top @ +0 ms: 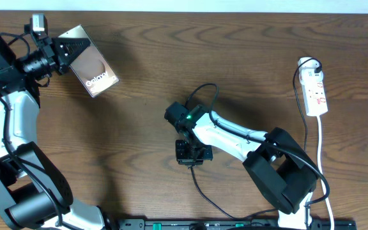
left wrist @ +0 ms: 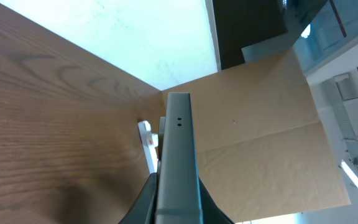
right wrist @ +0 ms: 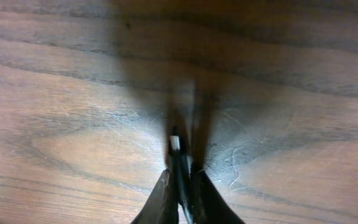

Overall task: Plug charger to phone and switch on socket
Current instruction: 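Lift the plug with the right gripper and point it left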

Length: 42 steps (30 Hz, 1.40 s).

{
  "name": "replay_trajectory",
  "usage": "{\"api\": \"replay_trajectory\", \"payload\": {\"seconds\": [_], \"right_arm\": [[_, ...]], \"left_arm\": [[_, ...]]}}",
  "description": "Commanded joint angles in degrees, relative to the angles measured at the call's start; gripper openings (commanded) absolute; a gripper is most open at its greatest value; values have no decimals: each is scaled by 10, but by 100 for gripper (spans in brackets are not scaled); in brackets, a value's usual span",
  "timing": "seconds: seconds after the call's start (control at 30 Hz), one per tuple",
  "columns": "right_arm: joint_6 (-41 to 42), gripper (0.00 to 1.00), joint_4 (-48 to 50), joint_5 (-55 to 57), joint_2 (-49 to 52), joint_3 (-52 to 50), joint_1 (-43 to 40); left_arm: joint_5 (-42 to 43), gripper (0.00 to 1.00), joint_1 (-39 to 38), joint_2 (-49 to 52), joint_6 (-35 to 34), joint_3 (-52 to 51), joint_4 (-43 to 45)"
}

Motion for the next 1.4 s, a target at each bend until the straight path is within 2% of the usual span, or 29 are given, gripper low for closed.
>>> {"api": "replay_trajectory", "payload": {"seconds": [0.0,0.27,0.4,0.53,0.67,0.97,1.17,1.37], "right_arm": [[-5,4,10,19,36,-16,7],[-14,2,14,16,36,-15,6],[-50,1,16,-1,36,-5,2],[-120,1,27,-28,36,11,-9],[-231,1,68,-140,36,30,-31],[-552,1,165,-556,36,40,-91],[-645,1,174,-613,36,40,-109],[-653,1,232,-661,36,40,-112]], "left_arm": [[17,7,1,-6,6,3,3],[17,8,1,-6,6,3,3],[17,8,1,-6,6,3,3],[17,7,1,-6,6,3,3],[17,7,1,-6,6,3,3],[17,7,1,-6,6,3,3],[17,7,1,-6,15,3,3],[18,7,1,-6,16,3,3]]}}
